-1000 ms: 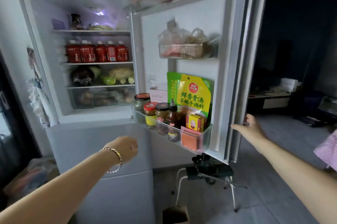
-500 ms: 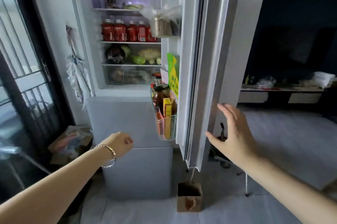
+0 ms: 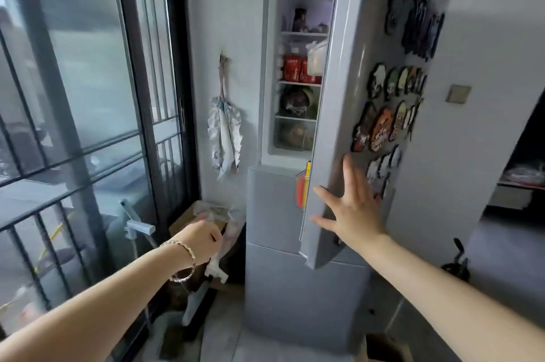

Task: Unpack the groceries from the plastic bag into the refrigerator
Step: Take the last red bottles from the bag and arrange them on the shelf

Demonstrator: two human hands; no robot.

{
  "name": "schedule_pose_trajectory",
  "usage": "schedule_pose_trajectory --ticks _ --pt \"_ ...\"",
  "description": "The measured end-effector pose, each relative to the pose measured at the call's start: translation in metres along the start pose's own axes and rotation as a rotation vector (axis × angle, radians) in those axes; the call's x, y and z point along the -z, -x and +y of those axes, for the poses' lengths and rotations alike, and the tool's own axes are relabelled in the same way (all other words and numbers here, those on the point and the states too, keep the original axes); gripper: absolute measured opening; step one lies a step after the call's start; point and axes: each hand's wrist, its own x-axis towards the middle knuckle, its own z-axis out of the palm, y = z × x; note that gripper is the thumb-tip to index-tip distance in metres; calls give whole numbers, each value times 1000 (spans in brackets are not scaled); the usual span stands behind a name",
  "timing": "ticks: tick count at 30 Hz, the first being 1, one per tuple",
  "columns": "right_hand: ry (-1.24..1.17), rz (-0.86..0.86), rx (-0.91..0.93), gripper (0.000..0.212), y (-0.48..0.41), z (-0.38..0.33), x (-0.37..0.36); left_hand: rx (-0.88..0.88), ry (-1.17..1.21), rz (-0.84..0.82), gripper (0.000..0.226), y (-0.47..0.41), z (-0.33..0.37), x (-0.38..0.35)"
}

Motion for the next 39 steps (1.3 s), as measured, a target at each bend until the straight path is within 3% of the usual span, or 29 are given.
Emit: schedule_pose_trajectory --ticks 6,11,18,24,30,35,39 --pt "122 -103 -23 71 -92 -59 -69 46 -8 24 29 -42 -49 40" --pt "101 -88 -63 72 -165 -88 -132 87 -16 50 28 -99 -77 54" --pt "140 -12 -21 72 -251 -76 -237 122 -32 33 29 -201 -90 86" --pt "212 -60 -45 71 -308 -56 -304 154 128 110 24 -275 -105 98" --pt "404 -88 -94 74 -346 -41 -350 125 118 91 25 -325 -126 108" --pt "482 -237 -201 75 -367 -47 -355 71 74 39 25 -336 -141 116" --pt "496 -334 -301 51 -371 -68 -334 51 53 23 26 -335 -158 125"
